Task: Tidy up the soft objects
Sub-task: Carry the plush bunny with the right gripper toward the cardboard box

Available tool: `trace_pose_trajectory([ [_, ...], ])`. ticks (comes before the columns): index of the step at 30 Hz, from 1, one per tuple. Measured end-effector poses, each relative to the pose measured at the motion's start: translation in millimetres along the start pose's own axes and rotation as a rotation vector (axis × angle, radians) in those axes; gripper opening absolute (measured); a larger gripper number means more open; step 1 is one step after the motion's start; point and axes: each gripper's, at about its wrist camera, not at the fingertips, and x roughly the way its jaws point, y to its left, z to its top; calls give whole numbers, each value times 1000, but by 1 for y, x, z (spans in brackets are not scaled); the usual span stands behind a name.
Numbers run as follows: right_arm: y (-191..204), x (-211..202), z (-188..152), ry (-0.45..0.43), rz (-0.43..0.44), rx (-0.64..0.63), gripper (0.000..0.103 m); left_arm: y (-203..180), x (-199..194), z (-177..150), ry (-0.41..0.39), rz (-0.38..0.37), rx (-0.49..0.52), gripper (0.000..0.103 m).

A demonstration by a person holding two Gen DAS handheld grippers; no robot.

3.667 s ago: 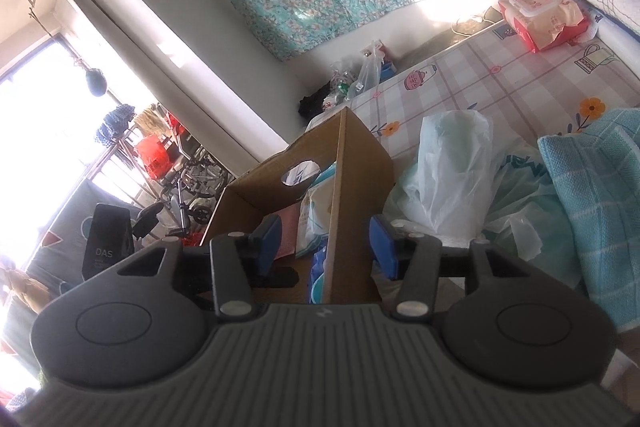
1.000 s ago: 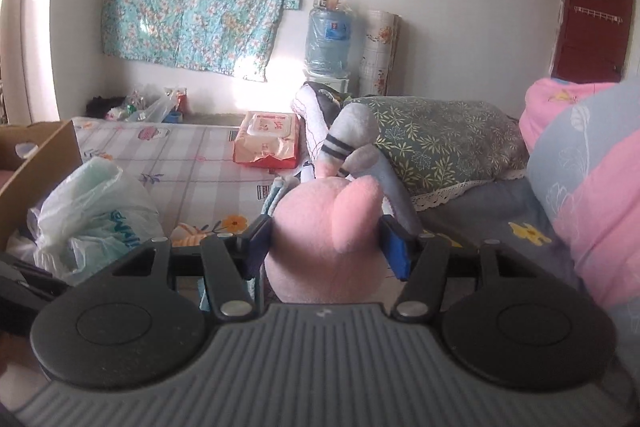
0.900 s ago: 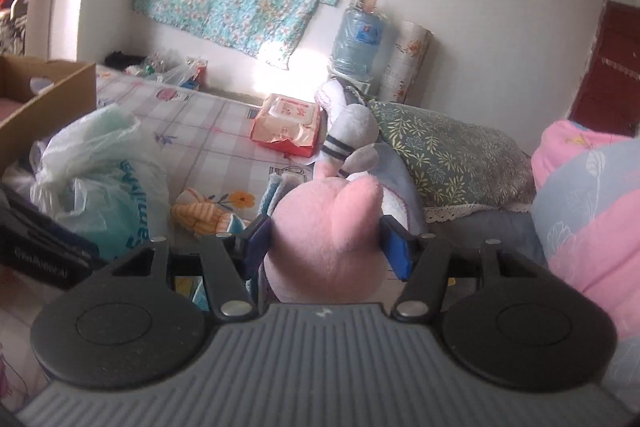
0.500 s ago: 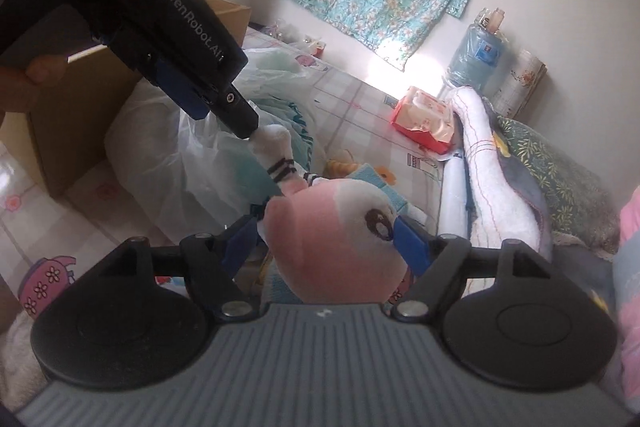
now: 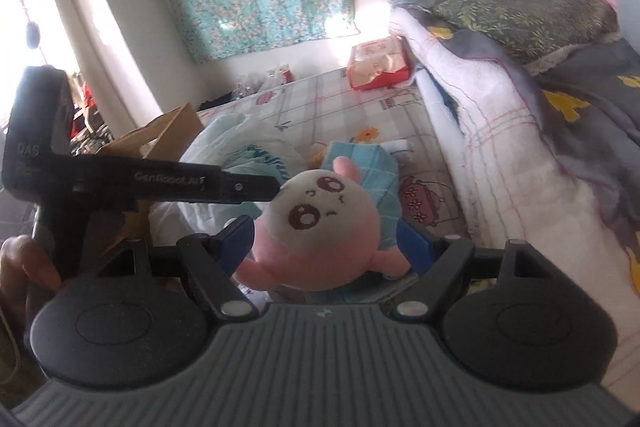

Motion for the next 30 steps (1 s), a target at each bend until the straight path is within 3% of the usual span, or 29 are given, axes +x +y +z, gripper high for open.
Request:
trace_pose_trajectory([
  [3,-26,4,0,18,-33,133,73,2,-1,-1,6,4,-5,52],
  [8,-58,33,-10,80,26,359,46,8,-2,-4,7,29,-18,53],
  [16,-79,45,-19,97,149,598,44,15,3,-6,29,59,-25,54],
  [18,-82,51,-23,110,166,639,43,17,9,-7,64,77,-26,49],
  [21,-82,55,-24,102,175,659,41,22,15,-12,105,68,-49,46],
  [26,-81,59,-18,68,161,665,36,23,7,-13,91,42,-55,47],
  [30,-85,63,-15,53,164,683,36,27,-4,-9,58,-7,-76,55],
])
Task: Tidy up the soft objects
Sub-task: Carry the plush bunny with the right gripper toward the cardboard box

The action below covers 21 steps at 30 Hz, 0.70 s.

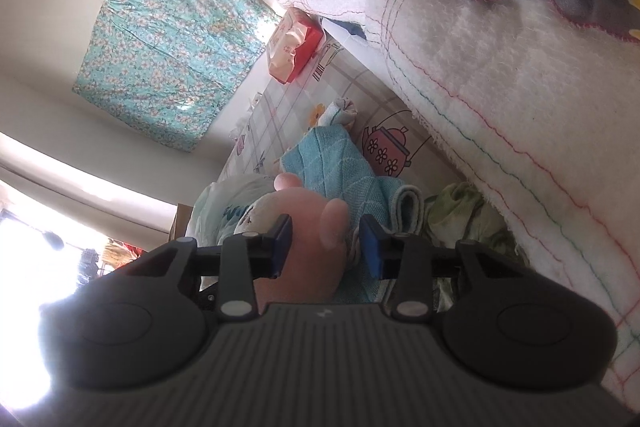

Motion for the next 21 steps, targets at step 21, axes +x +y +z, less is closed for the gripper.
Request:
trace_pose_trajectory([
  [21,-12,18,3,8,45,123,48,-15,26,12,73,-166,-30,80],
])
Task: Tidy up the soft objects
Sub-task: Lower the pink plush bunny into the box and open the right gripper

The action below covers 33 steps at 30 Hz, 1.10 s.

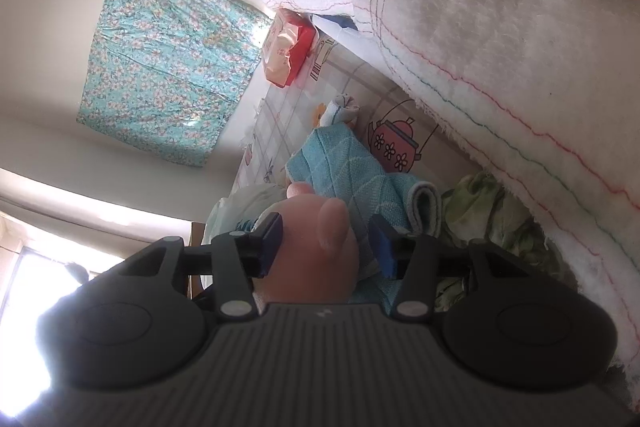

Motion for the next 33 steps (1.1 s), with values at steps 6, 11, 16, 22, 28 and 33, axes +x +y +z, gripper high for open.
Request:
trace_pose_trajectory([
  [6,16,8,-8,32,31,-22,52,-10,1,-8,29,-14,33,75],
  [11,41,0,-13,-9,7,-116,52,-13,-15,-10,-1,-34,45,74],
  [16,63,-12,-19,-15,37,-178,52,-16,-44,-12,-61,-42,54,74],
  [22,115,-18,-32,7,86,-313,52,-11,-100,-14,-179,-20,59,74],
  [28,197,7,-58,95,193,-486,52,10,-175,-18,-347,97,20,74],
  [33,265,64,-99,270,272,-609,52,51,-225,-29,-410,280,-78,74],
])
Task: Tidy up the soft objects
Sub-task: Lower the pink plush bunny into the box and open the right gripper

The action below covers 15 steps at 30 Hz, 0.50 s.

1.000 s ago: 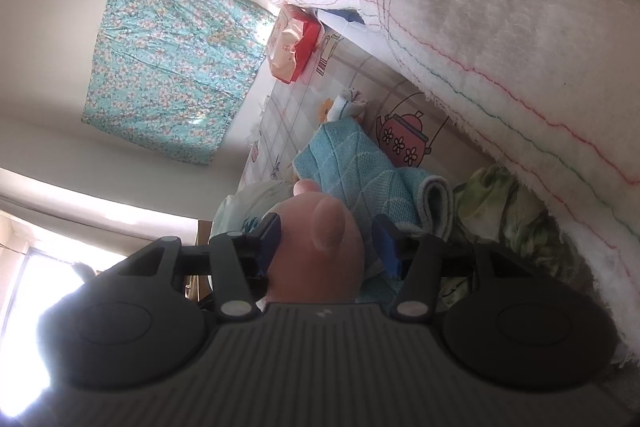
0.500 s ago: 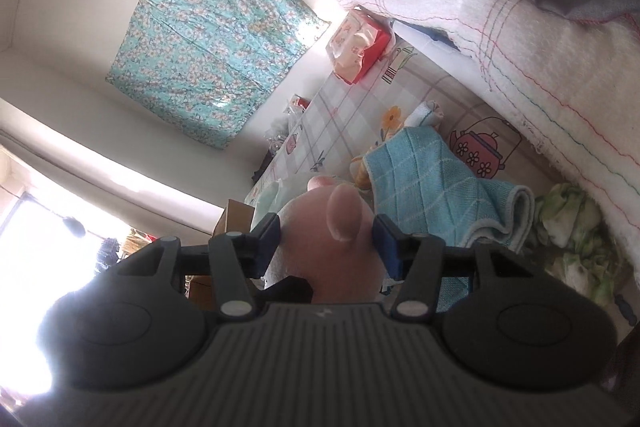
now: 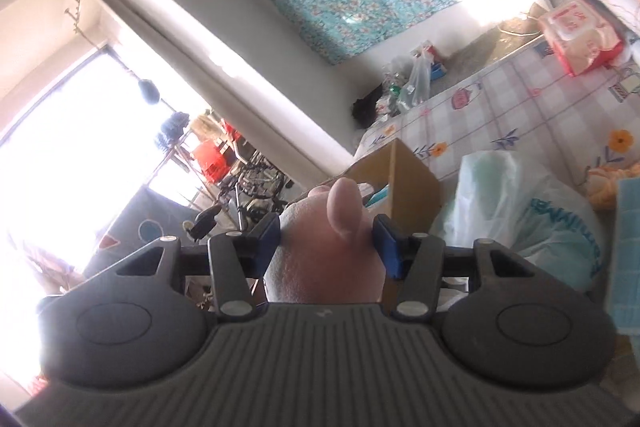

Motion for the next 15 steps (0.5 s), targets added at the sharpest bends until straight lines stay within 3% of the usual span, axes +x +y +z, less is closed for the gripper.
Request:
trace_pose_trajectory([
  [3,25,61,2,136,44,-38,52,38,-5,1,20,97,-78,74],
  [7,50,137,-4,310,33,-84,51,93,9,6,95,181,-198,74],
  [11,62,194,-15,460,-26,-145,51,139,38,3,211,199,-314,73],
  [15,70,239,-30,595,-115,-228,51,164,59,-11,326,169,-403,73],
])
